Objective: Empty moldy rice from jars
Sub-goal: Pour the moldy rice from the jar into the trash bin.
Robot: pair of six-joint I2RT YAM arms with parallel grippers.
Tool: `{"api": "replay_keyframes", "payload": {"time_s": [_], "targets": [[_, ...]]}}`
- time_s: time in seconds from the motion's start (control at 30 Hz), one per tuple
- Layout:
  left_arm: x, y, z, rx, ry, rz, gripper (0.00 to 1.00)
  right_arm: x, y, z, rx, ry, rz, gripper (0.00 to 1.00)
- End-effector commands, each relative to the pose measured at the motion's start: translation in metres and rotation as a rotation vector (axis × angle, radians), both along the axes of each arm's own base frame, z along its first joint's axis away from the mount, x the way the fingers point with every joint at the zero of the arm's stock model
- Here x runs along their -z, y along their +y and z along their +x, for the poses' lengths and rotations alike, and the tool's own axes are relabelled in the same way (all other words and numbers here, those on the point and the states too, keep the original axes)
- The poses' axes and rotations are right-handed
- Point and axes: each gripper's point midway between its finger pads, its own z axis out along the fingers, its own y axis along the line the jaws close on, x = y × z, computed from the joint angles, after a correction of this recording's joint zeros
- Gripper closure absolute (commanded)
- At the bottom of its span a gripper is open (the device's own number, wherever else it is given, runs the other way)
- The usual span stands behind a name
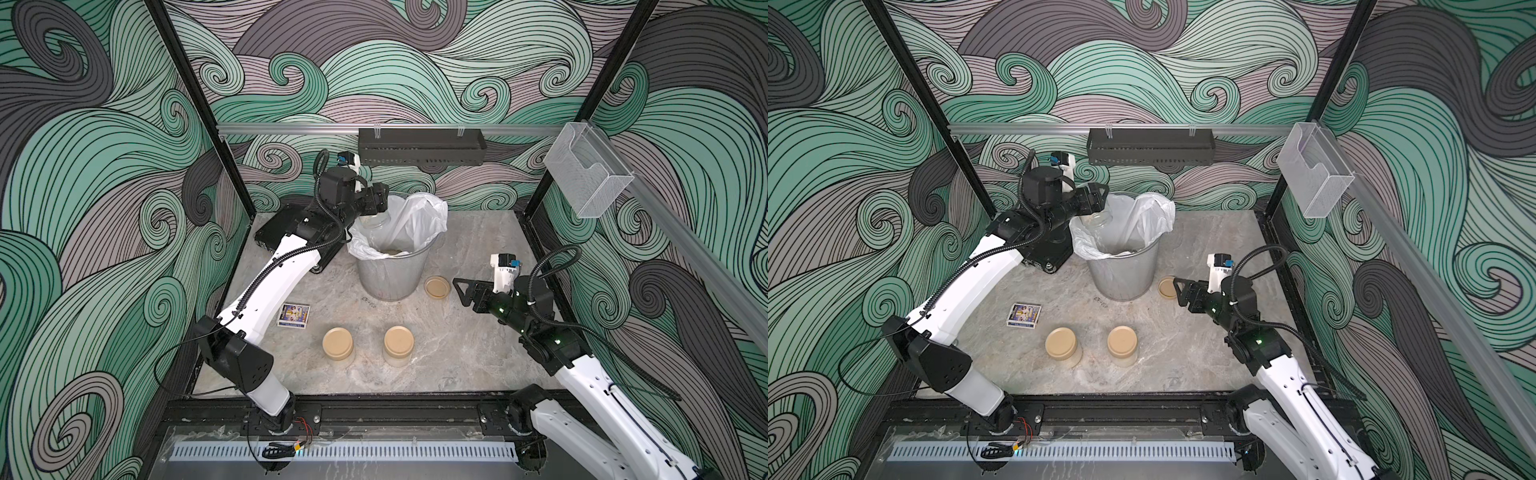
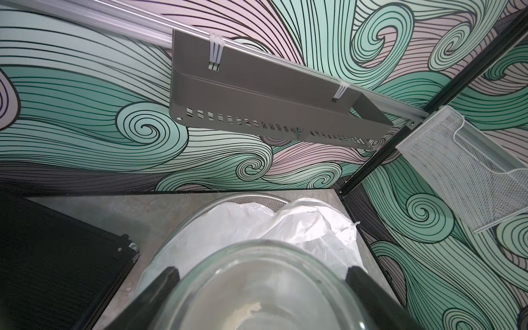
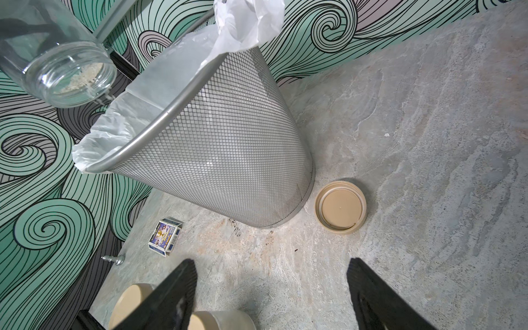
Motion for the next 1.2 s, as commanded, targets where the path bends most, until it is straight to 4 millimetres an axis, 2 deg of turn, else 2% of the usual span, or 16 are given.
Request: {"api": "replay_keyframes", "payload": {"time_s": [0.0, 0.4, 0.5, 0.63, 0.77, 0.87, 1.17], "targets": [[-0.051, 0.004, -0.005, -0.018, -0.152, 0.008, 0.66, -0.020, 0.003, 0.004, -0.017, -0.048, 0.002, 0.18], [-0.047, -0.009, 0.001, -0.035, -0.226, 0.178, 0.67, -0.013, 0.003, 0.007, -0.018, -0.040, -0.014, 0.18], [-0.043, -0.015, 0.004, -0.046, -0.252, 0.266, 0.67, -0.012, 0.004, 0.008, -0.023, -0.038, -0.016, 0.18], [-0.043, -0.034, 0.004, -0.039, -0.325, 0.434, 0.68, -0.013, 0.004, 0.008, -0.027, -0.039, -0.020, 0.18], [-0.047, -0.032, 0.011, -0.087, -0.363, 0.502, 0.68, -0.014, 0.006, 0.008, -0.037, -0.040, -0.016, 0.18], [-0.050, -0.029, 0.013, -0.118, -0.359, 0.485, 0.67, -0.015, 0.006, 0.006, -0.044, -0.040, -0.014, 0.18], [-0.043, -0.026, 0.023, -0.125, -0.278, 0.278, 0.67, -0.021, 0.001, -0.004, -0.043, -0.062, -0.018, 0.18]]}}
